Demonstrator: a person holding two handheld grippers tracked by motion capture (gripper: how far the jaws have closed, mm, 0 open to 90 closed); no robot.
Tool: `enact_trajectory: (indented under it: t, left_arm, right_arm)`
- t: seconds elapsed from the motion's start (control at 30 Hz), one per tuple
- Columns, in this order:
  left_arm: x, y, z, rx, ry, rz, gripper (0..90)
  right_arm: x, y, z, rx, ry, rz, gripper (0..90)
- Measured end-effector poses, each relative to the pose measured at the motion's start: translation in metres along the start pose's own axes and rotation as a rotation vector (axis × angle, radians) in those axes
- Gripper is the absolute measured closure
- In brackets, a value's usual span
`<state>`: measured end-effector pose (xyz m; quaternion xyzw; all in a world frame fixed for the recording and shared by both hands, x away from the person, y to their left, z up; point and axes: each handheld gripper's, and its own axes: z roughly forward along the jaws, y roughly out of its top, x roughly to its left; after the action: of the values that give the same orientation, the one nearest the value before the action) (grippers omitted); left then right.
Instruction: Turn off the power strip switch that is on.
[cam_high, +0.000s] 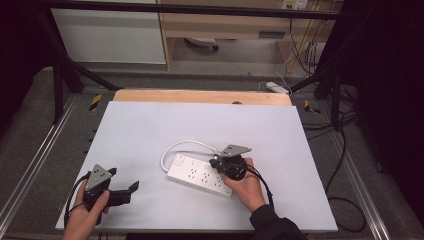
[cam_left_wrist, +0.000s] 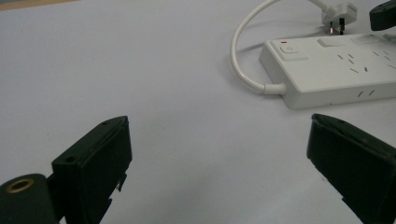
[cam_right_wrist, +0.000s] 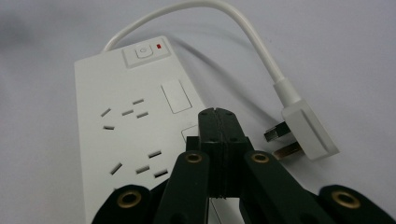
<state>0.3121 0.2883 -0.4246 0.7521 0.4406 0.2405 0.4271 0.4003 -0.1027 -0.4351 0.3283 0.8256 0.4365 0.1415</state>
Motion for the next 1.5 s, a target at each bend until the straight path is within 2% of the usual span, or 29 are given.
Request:
enact_trajectory:
  t: [0.3,1.5]
  left_arm:
    - [0.000,0.000,0.000,0.002,-0.002,-0.002,6.6]
    - [-0.001,0.000,0.001,0.005,-0.002,-0.001,6.5]
  right_arm:
    - [0.000,-0.006,0.001,-0.009,0.002,0.016,90.0]
    - [0.007,-0.012,0.004,-0.053,0.003,-0.004,90.0]
